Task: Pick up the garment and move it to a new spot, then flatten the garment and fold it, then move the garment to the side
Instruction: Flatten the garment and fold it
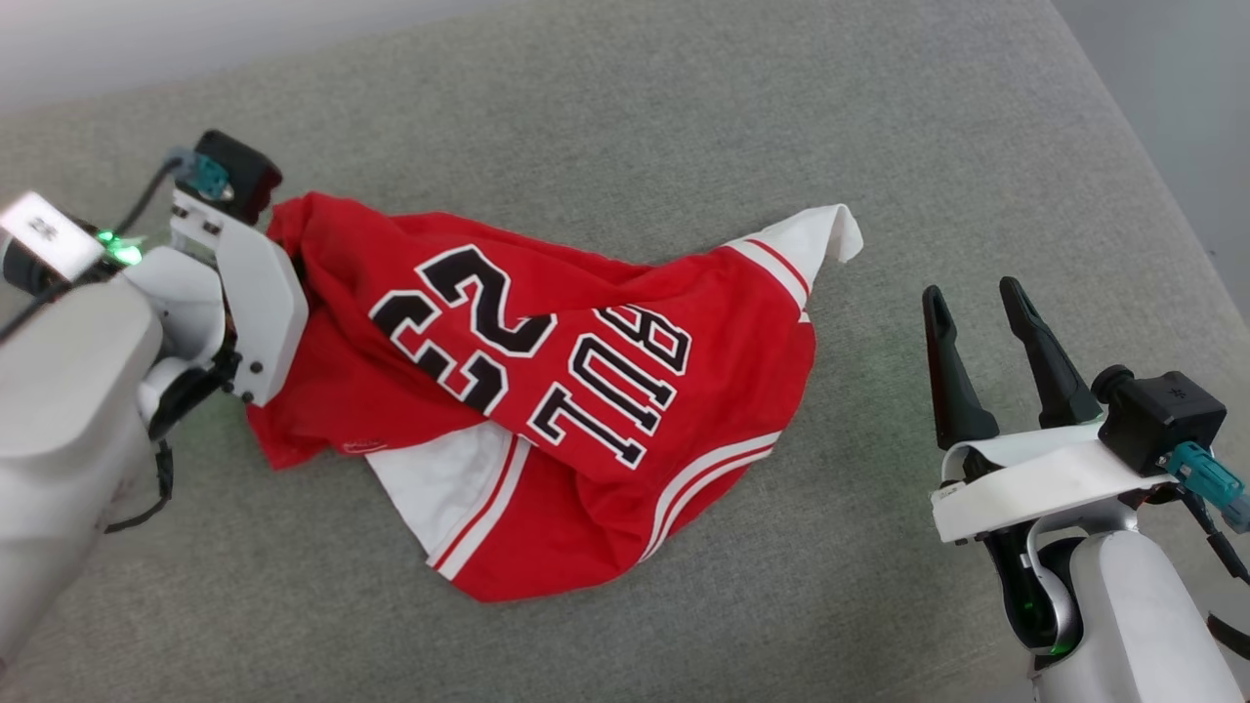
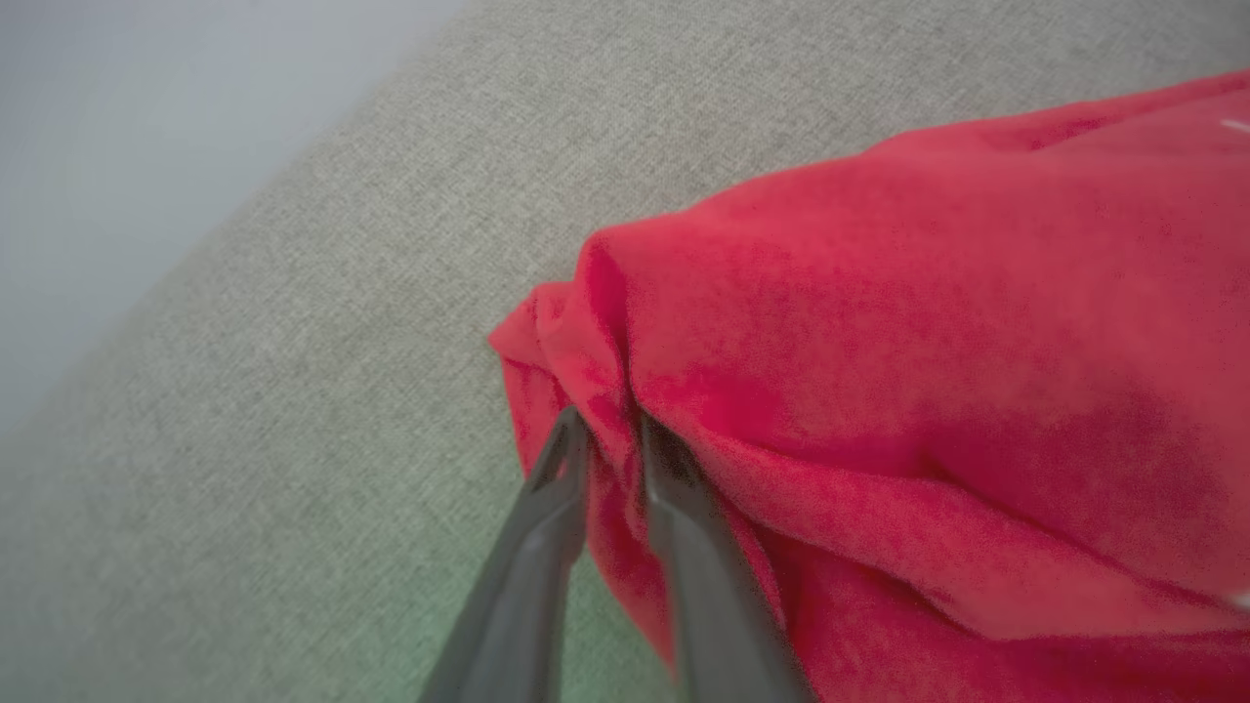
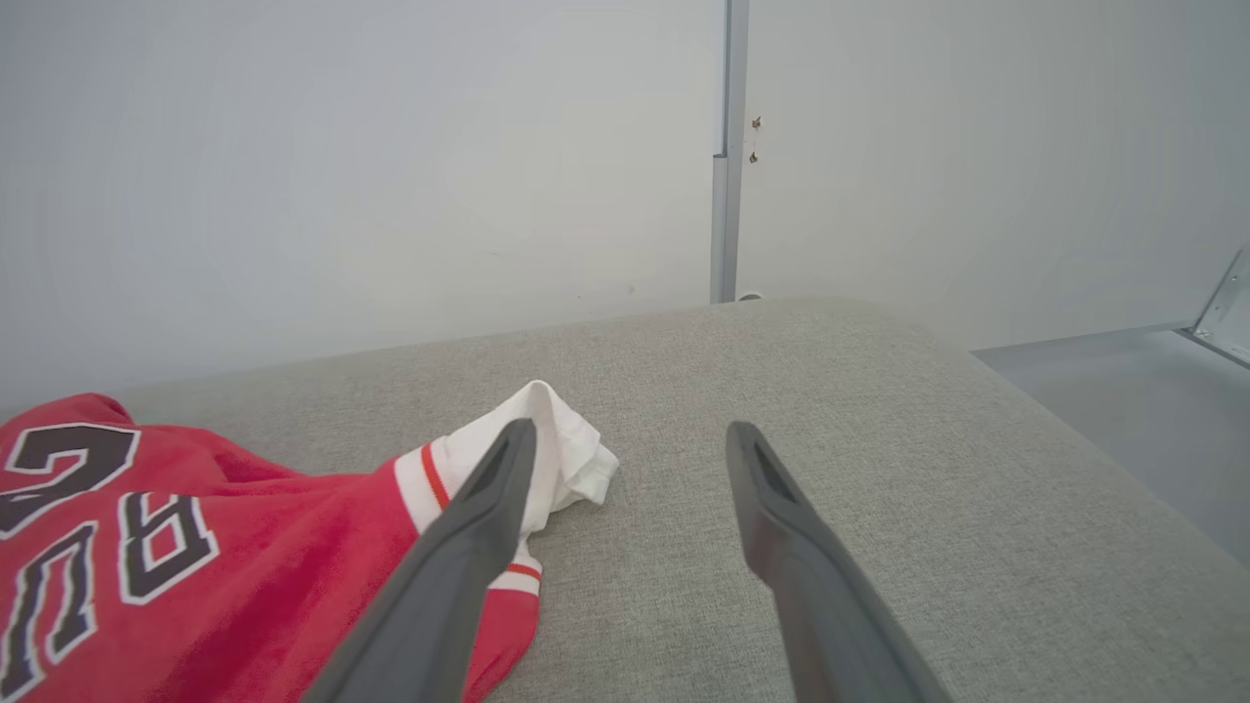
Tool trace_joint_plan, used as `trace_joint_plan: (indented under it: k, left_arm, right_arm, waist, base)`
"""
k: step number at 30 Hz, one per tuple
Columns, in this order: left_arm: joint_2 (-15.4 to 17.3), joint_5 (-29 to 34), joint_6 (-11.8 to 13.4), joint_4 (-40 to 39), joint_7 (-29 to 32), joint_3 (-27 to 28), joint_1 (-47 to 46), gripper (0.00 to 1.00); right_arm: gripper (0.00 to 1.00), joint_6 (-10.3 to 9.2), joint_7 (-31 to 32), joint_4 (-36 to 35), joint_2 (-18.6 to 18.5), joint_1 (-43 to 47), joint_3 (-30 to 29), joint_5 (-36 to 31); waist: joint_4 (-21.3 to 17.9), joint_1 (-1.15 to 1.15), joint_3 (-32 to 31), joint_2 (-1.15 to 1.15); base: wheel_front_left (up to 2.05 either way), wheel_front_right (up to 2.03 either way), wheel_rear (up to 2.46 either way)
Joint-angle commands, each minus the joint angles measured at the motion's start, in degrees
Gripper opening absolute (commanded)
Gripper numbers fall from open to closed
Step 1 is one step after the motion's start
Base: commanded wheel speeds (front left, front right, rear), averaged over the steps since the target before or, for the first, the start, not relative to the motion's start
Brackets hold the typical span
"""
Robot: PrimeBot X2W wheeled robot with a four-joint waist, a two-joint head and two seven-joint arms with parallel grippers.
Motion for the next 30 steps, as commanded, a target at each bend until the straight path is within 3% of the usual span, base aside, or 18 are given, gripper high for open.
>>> trace_joint_plan:
  k: [1,8,14,22,23,24,25,30]
  left_arm:
    - [0.1,-1.9,0.1,-0.3,0.7,-1.4,-1.3,1.0]
    - [0.1,-8.1,0.1,-2.2,2.4,-2.9,-2.1,1.0]
    - [-0.1,-13.0,0.8,-3.5,7.6,-2.3,-0.3,1.0]
    - [1.6,-21.3,9.7,-15.3,20.0,-1.8,5.3,1.0]
    - [1.6,-21.3,9.7,-15.3,20.0,-1.8,5.3,1.0]
    - [2.0,-22.6,11.1,-17.1,21.6,-1.7,6.3,1.0]
    - [3.1,-24.4,14.1,-21.3,24.1,-1.6,7.7,1.0]
    - [4.8,-27.1,19.1,-29.4,28.1,-2.3,10.8,1.0]
  right_arm:
    - [1.0,-0.08,-0.4,0.3,-0.1,0.0,-0.5,-0.3]
    - [1.0,-0.09,-1.0,0.1,-1.3,1.3,-1.4,-0.9]
    - [1.0,-0.09,-1.0,-0.4,-2.3,2.4,-1.9,-0.9]
    - [1.0,-0.09,0.2,-2.0,-3.3,4.0,-1.8,-0.6]
    - [1.0,-0.09,0.2,-2.0,-3.3,4.0,-1.8,-0.6]
    - [1.0,-0.09,0.4,-2.2,-3.3,4.1,-1.8,-0.6]
    - [1.0,-0.09,0.6,-2.6,-3.2,4.6,-1.7,-0.7]
    - [1.0,-0.09,1.0,-3.5,-3.0,4.6,-1.5,-0.5]
  waist:
    - [1.0,0.0,-1.0,0.0]
    - [3.9,0.0,-4.4,0.0]
    - [5.9,0.0,-7.5,0.0]
    - [7.8,0.0,-11.5,0.0]
    - [7.8,0.0,-11.5,0.0]
    - [7.8,0.0,-11.7,0.0]
    - [7.8,0.0,-11.9,0.0]
    - [7.4,0.0,-11.5,0.0]
  base:
    - [0.0,0.0,0.0]
    - [0.0,0.0,0.0]
    - [0.0,0.0,0.0]
    - [0.0,0.0,0.0]
    - [0.0,0.0,0.0]
    - [0.0,0.0,0.0]
    - [0.0,0.0,0.0]
    - [0.0,0.0,0.0]
